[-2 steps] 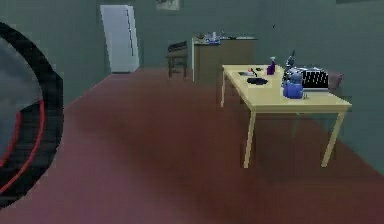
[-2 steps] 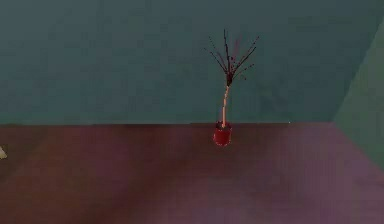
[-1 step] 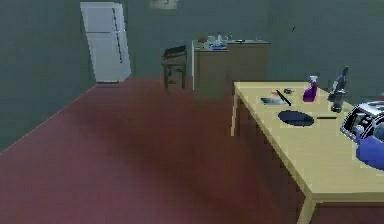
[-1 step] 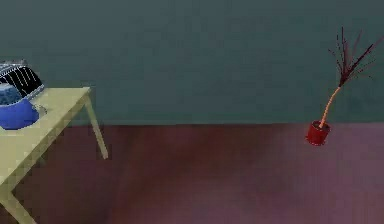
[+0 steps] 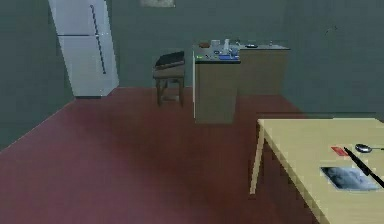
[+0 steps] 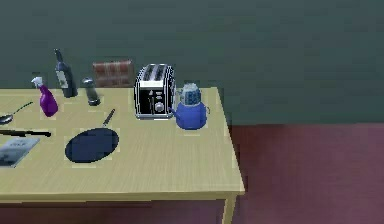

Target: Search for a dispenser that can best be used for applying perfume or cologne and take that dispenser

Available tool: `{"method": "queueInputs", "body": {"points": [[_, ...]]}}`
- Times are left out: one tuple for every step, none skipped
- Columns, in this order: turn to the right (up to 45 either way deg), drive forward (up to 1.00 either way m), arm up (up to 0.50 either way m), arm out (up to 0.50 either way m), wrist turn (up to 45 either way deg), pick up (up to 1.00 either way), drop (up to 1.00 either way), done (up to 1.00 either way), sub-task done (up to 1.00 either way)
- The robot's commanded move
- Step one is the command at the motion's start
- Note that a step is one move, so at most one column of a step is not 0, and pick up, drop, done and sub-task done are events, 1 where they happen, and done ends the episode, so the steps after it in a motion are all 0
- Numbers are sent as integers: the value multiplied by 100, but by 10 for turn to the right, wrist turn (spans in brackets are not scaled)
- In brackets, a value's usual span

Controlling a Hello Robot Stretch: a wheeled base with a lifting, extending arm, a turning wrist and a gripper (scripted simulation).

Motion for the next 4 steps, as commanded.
{"method": "queueInputs", "body": {"points": [[30, 0, 0, 0, 0, 0, 0, 0, 0], [0, 25, 0, 0, 0, 0, 0, 0, 0], [-270, 0, 0, 0, 0, 0, 0, 0, 0], [450, 0, 0, 0, 0, 0, 0, 0, 0]]}}
